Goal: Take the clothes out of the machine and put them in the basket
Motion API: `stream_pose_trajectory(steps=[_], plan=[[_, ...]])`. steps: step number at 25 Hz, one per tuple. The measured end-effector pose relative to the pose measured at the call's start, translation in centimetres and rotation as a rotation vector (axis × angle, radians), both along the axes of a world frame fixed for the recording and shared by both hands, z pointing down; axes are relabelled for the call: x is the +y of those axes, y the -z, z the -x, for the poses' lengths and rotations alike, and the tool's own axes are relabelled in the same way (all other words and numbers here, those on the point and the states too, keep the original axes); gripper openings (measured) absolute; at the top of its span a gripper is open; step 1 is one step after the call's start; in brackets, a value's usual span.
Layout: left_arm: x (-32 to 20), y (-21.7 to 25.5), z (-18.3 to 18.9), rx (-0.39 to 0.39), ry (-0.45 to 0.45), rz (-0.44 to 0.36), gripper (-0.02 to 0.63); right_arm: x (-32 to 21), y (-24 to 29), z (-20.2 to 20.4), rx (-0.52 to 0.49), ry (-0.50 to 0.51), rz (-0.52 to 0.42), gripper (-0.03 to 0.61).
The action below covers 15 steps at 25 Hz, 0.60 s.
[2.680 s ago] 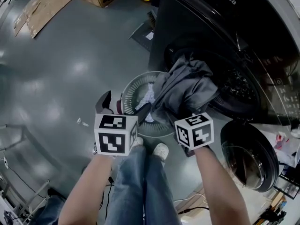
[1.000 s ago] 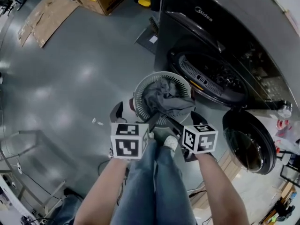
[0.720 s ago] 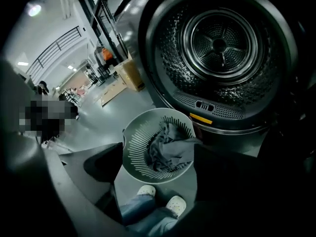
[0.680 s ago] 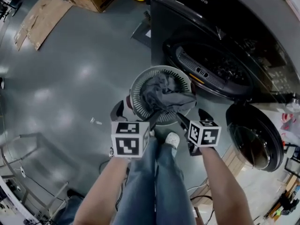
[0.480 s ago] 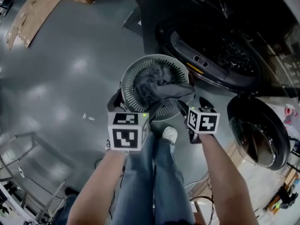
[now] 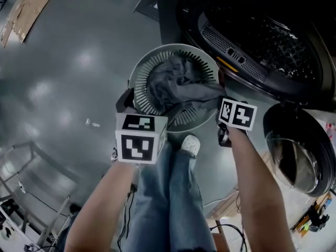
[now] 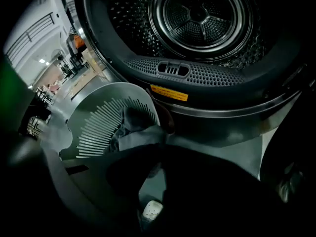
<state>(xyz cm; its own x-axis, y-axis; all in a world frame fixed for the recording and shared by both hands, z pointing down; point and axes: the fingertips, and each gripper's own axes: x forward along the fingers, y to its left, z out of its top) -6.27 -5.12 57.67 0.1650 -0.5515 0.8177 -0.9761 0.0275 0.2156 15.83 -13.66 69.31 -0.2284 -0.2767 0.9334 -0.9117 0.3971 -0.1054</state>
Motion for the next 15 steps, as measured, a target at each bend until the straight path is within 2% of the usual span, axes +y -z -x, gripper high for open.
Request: stream_pose_trajectory(steps=[1,4,7,10,15], plan=[[0.1,0.0,0.2,-0.001,0.002,0.004,0.563,0.0,0.3,-0.1,-0.008,-0.015,0.006,0.035],[0.2,0.3,0.8,-0.002,0.012,0.006,0.563,0.1,2.0,0.3,-0.033,-0.007,-0.032,0.020],[0.5,1.4,1.5,-0.001,0.029,0.002,0.563,1.3,4.3,2.5,-0.091,0.088,-0.058,0.020],[1.1,3.4,2.2,0.006,0.062,0.000,0.563,3.4,7.2,5.8,-0.180,0.170,-0.048,0.020],[2.1,7.4,3.4,0.010,0.101,-0.024,0.562,6.0,12.8,11.8,-0.379,0.227,-0.051,0.021]])
